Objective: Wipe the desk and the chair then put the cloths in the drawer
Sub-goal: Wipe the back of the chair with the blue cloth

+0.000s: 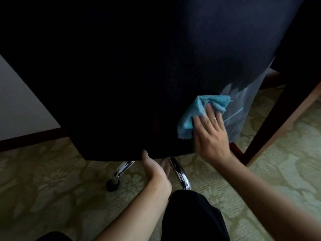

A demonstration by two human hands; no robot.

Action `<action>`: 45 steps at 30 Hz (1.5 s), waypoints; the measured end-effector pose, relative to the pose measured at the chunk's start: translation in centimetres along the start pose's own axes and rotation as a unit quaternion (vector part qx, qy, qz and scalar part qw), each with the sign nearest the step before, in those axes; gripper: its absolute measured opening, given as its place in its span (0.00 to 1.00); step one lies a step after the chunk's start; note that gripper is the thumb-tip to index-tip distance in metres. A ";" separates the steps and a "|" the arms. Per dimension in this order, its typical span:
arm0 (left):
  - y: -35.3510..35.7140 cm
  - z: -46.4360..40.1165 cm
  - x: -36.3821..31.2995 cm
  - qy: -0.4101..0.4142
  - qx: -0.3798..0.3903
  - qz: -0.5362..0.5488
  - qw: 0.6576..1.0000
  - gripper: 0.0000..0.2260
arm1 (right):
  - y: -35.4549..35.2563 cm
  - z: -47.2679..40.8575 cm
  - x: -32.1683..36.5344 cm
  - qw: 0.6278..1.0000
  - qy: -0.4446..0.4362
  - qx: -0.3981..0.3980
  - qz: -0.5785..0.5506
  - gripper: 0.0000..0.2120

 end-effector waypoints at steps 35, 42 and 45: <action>16.7 10.9 -12.7 0.896 0.195 -0.397 -0.049 0.19 | 2.9 2.6 -1.2 0.835 0.517 -0.128 -0.139 0.26; 17.0 10.9 -12.5 0.900 0.189 -0.389 -0.044 0.18 | -3.5 -10.7 -5.3 0.878 0.406 -0.228 -0.113 0.26; 17.1 10.8 -12.4 0.901 0.190 -0.388 -0.044 0.18 | -0.5 -4.7 -5.4 0.844 0.476 -0.200 -0.147 0.25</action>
Point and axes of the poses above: each hand's wrist, its own z-axis away from the middle knuckle, its own y-axis out of the palm, x = y × z, the point moved 5 cm from there along -z, towards the middle knuckle, and after that the axes turned 9 degrees about y, right-handed, at the moved point
